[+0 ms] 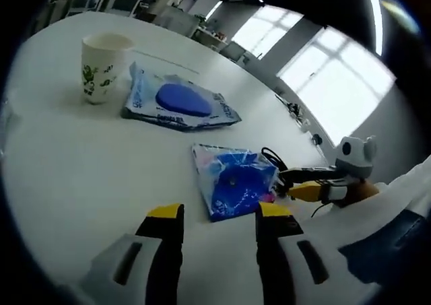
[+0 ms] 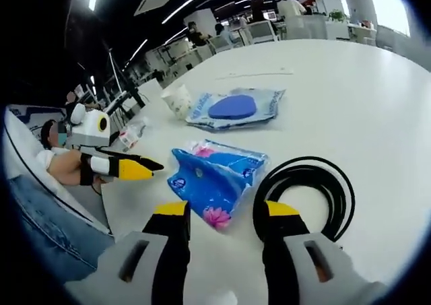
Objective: Arrange the tabletop items into an orderly group along one side of the table until the central work area is clear of visible clutter.
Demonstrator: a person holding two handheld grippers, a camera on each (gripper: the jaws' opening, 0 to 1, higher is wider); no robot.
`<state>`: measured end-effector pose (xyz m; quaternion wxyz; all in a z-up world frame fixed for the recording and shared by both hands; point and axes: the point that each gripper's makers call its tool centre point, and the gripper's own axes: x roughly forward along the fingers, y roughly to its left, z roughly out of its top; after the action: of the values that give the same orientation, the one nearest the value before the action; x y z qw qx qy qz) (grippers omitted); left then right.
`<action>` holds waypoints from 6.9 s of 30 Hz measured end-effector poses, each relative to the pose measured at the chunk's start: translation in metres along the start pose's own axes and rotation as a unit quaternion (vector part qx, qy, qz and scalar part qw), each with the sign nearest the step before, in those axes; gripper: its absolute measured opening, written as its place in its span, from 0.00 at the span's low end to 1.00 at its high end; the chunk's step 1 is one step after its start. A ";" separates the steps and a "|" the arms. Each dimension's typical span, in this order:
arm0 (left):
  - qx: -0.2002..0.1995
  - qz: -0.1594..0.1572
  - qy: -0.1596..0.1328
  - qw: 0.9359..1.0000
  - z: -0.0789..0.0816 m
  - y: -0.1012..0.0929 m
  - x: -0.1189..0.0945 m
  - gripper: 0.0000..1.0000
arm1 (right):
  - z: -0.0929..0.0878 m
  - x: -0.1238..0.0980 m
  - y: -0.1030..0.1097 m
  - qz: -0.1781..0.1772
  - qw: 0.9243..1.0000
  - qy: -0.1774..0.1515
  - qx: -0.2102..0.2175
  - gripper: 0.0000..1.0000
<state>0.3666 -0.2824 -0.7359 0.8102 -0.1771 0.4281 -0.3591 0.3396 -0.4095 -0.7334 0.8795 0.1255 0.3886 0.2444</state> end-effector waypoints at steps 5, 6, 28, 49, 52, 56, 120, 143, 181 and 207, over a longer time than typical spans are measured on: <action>0.007 0.008 0.030 0.999 -0.009 -0.001 0.010 0.33 | -0.007 0.006 0.003 0.005 1.000 0.019 -0.006 0.38; 0.007 0.009 0.034 0.999 -0.010 -0.001 0.011 0.31 | -0.006 0.007 0.003 0.004 1.000 0.020 -0.007 0.38; 0.008 0.044 0.019 0.999 0.011 0.004 0.007 0.00 | 0.010 0.009 -0.006 -0.035 0.999 0.016 -0.032 0.01; 0.057 0.003 -0.011 0.998 0.081 -0.065 -0.013 0.00 | 0.075 -0.049 -0.007 -0.026 0.999 -0.037 -0.011 0.00; 0.061 -0.009 -0.019 0.998 0.095 -0.079 -0.013 0.00 | 0.092 -0.060 -0.009 -0.025 0.999 -0.042 -0.013 0.00; 0.084 -0.023 -0.024 0.996 0.121 -0.100 -0.011 0.00 | 0.120 -0.076 -0.014 -0.028 0.998 -0.051 -0.036 0.00; 0.019 0.000 0.093 0.995 0.015 -0.038 0.004 0.00 | 0.024 -0.016 0.002 0.017 0.998 0.047 0.034 0.00; 0.017 0.046 0.093 0.994 -0.019 0.002 0.007 0.00 | -0.014 0.028 -0.006 -0.026 0.996 0.086 -0.028 0.00; -0.011 0.064 0.015 0.998 -0.006 0.025 -0.029 0.02 | 0.038 -0.021 0.042 -0.006 0.999 -0.018 -0.036 0.39; 0.080 0.079 0.074 0.991 -0.020 0.027 -0.013 0.00 | -0.027 0.038 0.033 -0.020 0.993 0.119 0.014 0.02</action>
<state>0.3572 -0.2539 -0.7559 0.8136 -0.0503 0.4698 -0.3389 0.3306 -0.3606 -0.7609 0.8297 0.1001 0.4968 0.2340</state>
